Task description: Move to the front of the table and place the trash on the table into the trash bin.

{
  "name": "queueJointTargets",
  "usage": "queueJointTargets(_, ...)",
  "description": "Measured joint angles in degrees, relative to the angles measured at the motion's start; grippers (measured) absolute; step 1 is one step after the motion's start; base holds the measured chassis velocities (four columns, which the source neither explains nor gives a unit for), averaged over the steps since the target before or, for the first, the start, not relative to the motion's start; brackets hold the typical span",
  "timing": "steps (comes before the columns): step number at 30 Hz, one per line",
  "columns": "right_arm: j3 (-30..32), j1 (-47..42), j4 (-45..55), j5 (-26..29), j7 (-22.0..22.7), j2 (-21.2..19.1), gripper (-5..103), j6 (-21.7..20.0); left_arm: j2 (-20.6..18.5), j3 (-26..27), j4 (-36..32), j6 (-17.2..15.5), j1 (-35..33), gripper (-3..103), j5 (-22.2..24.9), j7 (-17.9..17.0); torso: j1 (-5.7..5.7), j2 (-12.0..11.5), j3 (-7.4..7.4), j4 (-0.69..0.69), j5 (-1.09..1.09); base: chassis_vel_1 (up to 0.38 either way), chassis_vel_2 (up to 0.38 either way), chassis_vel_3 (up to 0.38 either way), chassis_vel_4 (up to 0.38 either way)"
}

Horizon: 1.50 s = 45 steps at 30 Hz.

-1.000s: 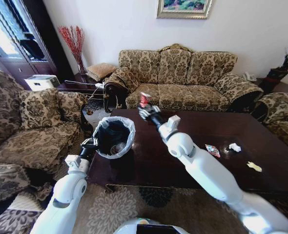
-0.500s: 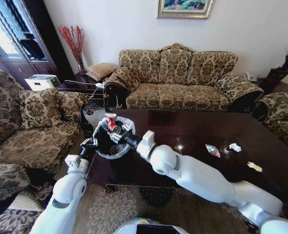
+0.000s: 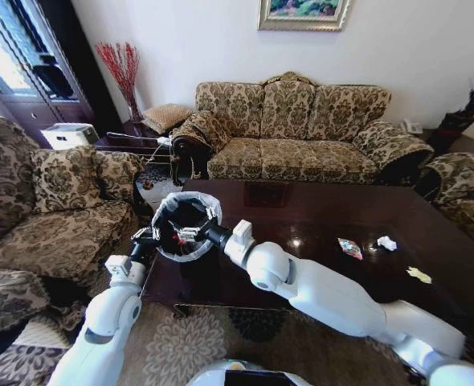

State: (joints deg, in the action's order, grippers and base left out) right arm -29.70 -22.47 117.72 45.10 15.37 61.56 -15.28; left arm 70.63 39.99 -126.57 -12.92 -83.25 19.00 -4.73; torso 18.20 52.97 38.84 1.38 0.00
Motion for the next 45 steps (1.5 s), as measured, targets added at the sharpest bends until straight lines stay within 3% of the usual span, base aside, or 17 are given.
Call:
queueJointTargets(5,8.6,-3.3,-1.1,0.0,0.7,-1.9,100,-0.2,0.1,0.0,-0.3,0.0,-0.1,3,0.0,0.0,0.0,0.0,0.0,0.0,0.01,0.0,0.0,0.0,0.0)
queueJointTargets(6,12.7,-6.1,-2.2,-0.4,0.7,-3.2,100,-0.5,0.1,0.0,-0.3,0.0,-0.1,3,0.0,0.0,0.0,0.0,0.0,-0.01,0.02,0.0,0.0,0.0,0.0)
queueJointTargets(10,24.4,-15.3,-5.2,-6.3,1.2,-6.8,100,-3.7,0.4,-0.1,-0.8,0.0,-0.1,3,0.0,0.0,0.0,0.0,0.01,-0.05,0.02,0.0,0.0,0.0,0.0)
queueJointTargets(13,27.3,-18.3,-6.7,-9.1,1.5,-7.3,100,-3.9,0.6,0.0,-1.3,0.0,-0.5,3,-0.1,0.0,0.0,0.0,0.01,-0.08,0.02,0.0,0.0,0.0,0.0)
queueJointTargets(14,28.8,-20.4,-8.8,-12.3,1.6,-7.2,100,-3.4,1.2,0.7,-2.3,0.0,-1.5,3,-0.4,0.0,0.0,0.0,0.01,-0.05,0.02,0.0,0.0,0.0,0.0)
queueJointTargets(17,29.6,-22.5,-10.8,-15.3,1.2,-6.4,100,-2.6,2.1,1.2,-3.3,0.1,-2.3,3,-0.9,-0.2,0.0,0.0,0.01,0.04,0.03,0.0,0.0,0.0,0.0)
queueJointTargets(28,30.2,-26.4,-11.8,-16.6,2.7,-4.2,100,-1.6,2.8,1.5,-4.4,0.2,-3.2,3,-1.7,-0.2,0.0,0.0,0.0,0.0,-0.01,-0.06,-0.052,0.062,0.058)
queueJointTargets(40,30.3,-27.5,-13.9,-17.5,3.5,-3.3,100,-0.6,3.2,1.4,-4.8,0.3,-3.7,3,-2.0,-0.1,0.01,0.0,0.0,-0.04,0.03,-0.24,-0.245,0.257,0.257)
queueJointTargets(45,30.7,-28.1,-16.5,-18.1,4.4,-3.0,100,2.4,3.3,1.3,-5.1,0.3,-3.8,3,-2.1,0.0,-0.01,0.0,-0.01,-0.03,-0.03,-0.332,-0.324,0.325,0.302)
